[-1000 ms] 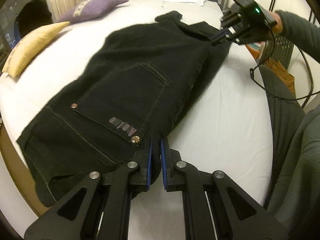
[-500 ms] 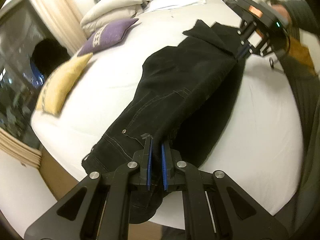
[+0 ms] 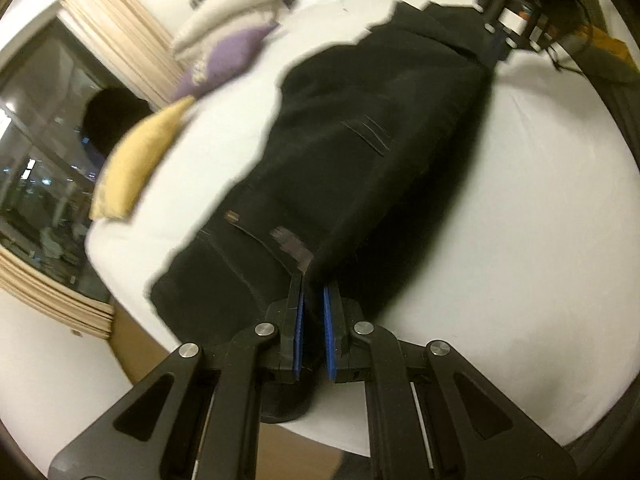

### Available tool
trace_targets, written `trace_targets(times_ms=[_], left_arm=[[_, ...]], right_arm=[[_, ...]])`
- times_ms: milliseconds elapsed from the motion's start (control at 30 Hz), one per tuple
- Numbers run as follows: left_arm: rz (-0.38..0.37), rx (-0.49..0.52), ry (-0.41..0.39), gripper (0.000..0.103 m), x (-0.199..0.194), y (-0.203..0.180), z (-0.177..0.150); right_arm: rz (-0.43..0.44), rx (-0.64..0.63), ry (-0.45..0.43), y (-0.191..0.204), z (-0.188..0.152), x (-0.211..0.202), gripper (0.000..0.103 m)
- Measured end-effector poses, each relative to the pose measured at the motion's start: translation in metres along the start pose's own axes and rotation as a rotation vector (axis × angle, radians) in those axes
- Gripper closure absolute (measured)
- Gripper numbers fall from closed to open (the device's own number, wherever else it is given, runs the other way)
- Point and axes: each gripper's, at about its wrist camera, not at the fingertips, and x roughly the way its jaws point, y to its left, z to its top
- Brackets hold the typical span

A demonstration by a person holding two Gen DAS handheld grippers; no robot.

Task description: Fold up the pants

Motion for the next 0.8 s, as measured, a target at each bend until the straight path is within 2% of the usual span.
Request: trace_targets(times_ms=[100, 233, 300, 400, 500, 633, 700, 800], left_arm=[[0.037, -0.003, -0.016, 0.095, -0.004, 0.012, 0.003], [-0.011, 0.018, 0.047, 0.095, 0.02, -0.009, -0.019], [0.021, 0.013, 0.036, 0.095, 0.025, -0.02, -0.027], [0.031, -0.053, 0.025, 0.092, 0.026, -0.015, -0.025], [0.057, -0.024, 0.027, 0.091, 0.027, -0.017, -0.023], [0.065, -0.035, 0.025, 0.09, 0.02, -0.02, -0.025], [0.045, -0.065, 0.018, 0.085, 0.007, -0.025, -0.031], [0.029, -0.089, 0.022, 0.082, -0.006, -0.031, -0.045]], right_arm=[[0.016, 0.03, -0.027, 0.0, 0.005, -0.006, 0.1], [0.033, 0.041, -0.004, 0.008, 0.001, 0.009, 0.1], [0.038, 0.058, -0.001, 0.009, -0.002, 0.014, 0.1], [0.034, 0.07, -0.007, 0.009, -0.003, 0.013, 0.1], [0.014, 0.053, -0.003, 0.012, -0.001, 0.013, 0.1], [-0.008, 0.074, -0.001, 0.015, -0.002, 0.017, 0.098], [-0.014, 0.096, -0.011, 0.015, -0.003, 0.016, 0.097], [0.009, 0.141, -0.023, 0.013, -0.007, 0.015, 0.091]])
